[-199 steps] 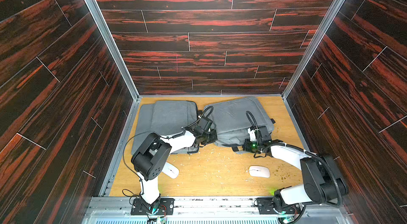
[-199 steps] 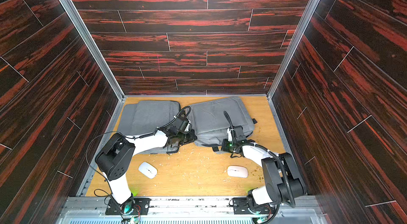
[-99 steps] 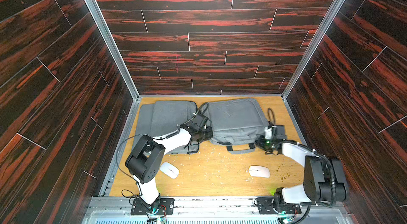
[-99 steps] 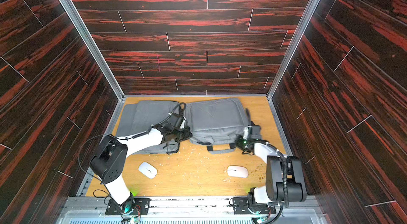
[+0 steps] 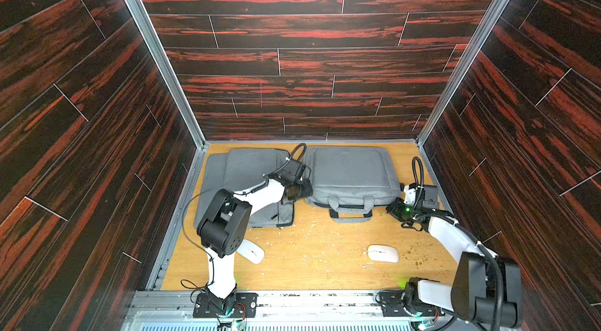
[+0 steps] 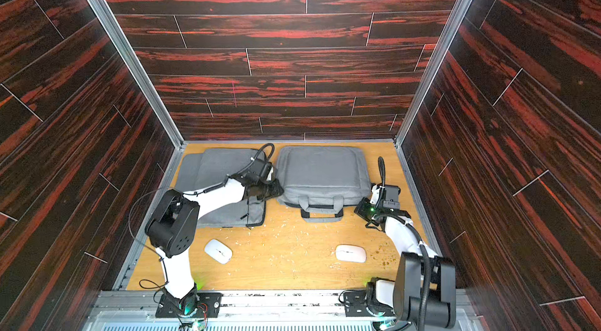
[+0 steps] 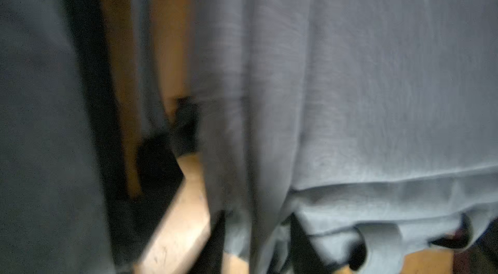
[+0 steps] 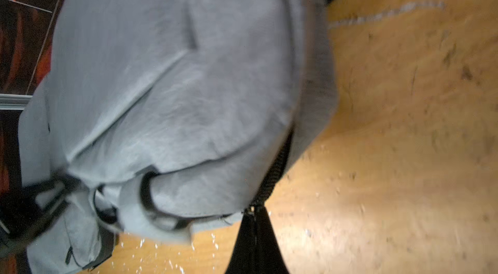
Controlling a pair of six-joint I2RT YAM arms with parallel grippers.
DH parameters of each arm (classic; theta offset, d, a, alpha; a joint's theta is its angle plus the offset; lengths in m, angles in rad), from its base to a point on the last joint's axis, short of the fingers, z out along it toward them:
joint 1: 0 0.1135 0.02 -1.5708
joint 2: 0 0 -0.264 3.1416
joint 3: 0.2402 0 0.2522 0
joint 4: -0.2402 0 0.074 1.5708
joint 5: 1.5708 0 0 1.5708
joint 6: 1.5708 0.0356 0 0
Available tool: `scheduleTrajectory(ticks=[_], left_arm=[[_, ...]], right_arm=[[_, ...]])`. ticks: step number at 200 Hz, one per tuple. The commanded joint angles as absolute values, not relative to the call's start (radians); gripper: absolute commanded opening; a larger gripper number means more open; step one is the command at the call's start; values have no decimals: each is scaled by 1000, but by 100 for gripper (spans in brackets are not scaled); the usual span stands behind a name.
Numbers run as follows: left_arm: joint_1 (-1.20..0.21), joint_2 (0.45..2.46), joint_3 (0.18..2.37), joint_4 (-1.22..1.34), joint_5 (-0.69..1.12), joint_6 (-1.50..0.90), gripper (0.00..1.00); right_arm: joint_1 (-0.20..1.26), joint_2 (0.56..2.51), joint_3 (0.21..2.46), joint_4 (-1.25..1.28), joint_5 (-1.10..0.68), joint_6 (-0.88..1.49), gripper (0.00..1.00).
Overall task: Put the mouse into the laptop bag
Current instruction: Zip the zipper on the zippered laptop bag.
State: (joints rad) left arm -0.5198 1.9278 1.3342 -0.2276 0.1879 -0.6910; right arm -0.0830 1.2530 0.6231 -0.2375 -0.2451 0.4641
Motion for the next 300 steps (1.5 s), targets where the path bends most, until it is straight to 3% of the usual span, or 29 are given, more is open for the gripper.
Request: scheduleTrajectory(ticks=[1, 40, 100, 145, 217, 240, 275, 291, 300], left_arm=[[-508, 1905, 1420, -245, 163, -658, 61], [-509, 1780, 1367, -254, 156, -670, 66], [-592, 1571, 1051, -190, 123, -785, 77], [-693, 1663, 1098, -160, 122, -800, 78], [-755, 1909, 1282, -156, 92, -805, 82], [-752, 1981, 1312, -156, 79, -798, 65], [-726, 2040, 1316, -170, 62, -806, 16], [-697, 2039, 1292, -164, 68, -811, 2], [-680, 2034, 1275, -160, 64, -810, 0]], right_arm=[[-35, 1196, 598, -269, -229, 485, 0], [147, 1248, 614, -297, -79, 471, 0], [336, 1332, 661, -288, 36, 475, 0], [491, 1397, 718, -301, 103, 476, 0], [499, 1388, 703, -290, 72, 473, 0], [482, 1378, 690, -302, 72, 467, 0], [397, 1348, 642, -281, 0, 469, 0], [335, 1319, 619, -287, -30, 462, 0], [284, 1300, 606, -292, -57, 457, 0]])
